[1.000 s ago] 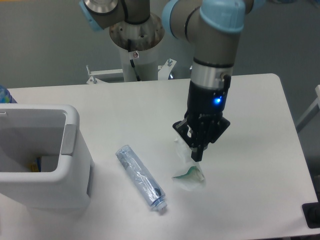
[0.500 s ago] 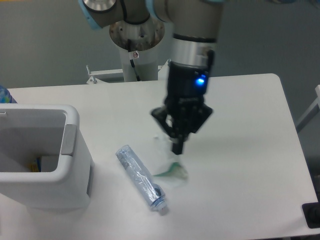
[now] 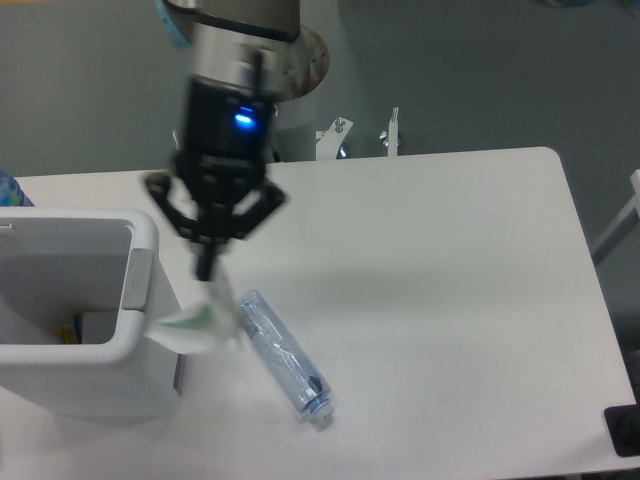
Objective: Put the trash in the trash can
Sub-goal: 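Carry the wrapper over the white bin and open the gripper, then move the open gripper to the cap end of the plastic bottle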
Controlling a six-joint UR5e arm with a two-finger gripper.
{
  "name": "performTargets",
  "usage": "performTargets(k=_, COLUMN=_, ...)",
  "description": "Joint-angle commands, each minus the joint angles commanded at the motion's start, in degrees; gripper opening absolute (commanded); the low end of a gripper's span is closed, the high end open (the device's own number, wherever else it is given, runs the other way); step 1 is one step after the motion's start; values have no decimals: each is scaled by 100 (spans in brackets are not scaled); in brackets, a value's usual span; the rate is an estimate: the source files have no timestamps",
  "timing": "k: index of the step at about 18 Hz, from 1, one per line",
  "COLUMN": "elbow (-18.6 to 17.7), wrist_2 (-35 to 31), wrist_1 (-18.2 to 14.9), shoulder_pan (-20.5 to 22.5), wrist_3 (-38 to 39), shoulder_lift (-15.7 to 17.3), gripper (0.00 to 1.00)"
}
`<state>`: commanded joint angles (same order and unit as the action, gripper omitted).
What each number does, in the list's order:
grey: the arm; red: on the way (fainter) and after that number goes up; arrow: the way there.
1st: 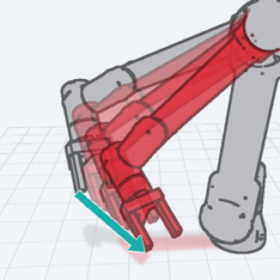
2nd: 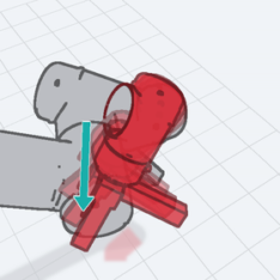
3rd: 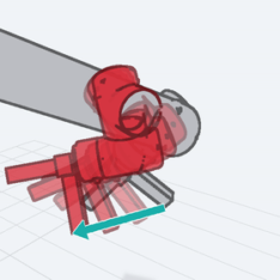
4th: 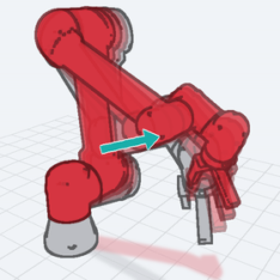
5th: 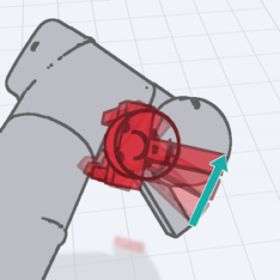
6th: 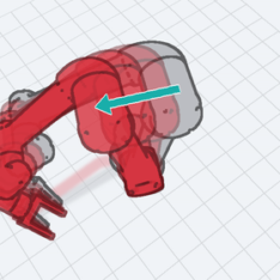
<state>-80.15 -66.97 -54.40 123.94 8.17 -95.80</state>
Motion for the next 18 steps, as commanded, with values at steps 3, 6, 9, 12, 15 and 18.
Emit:
performTargets(k=3, elbow=-140, wrist_2=-9, wrist_1=0, shoulder_pan=-351, wrist_3=0, shoulder_lift=53, gripper=0)
performTargets(k=6, elbow=-184, wrist_2=-35, wrist_1=0, shoulder_pan=-686, wrist_3=35, shoulder_lift=53, gripper=0)
performTargets(k=9, elbow=-421, wrist_2=-27, wrist_1=9, shoulder_pan=-818, wrist_3=44, shoulder_lift=36, gripper=0)
performTargets(k=12, elbow=-545, wrist_2=-44, wrist_1=44, shoulder_pan=-836, wrist_3=-26, shoulder_lift=-9, gripper=42)
performTargets(k=15, elbow=-536, wrist_2=-236, wrist_1=61, shoulder_pan=-827, wrist_3=-61, shoulder_lift=0, gripper=91)
performTargets(k=18, elbow=-501, wrist_2=-694, wrist_1=9, shoulder_pan=-827, wrist_3=-53, shoulder_lift=9, gripper=100)
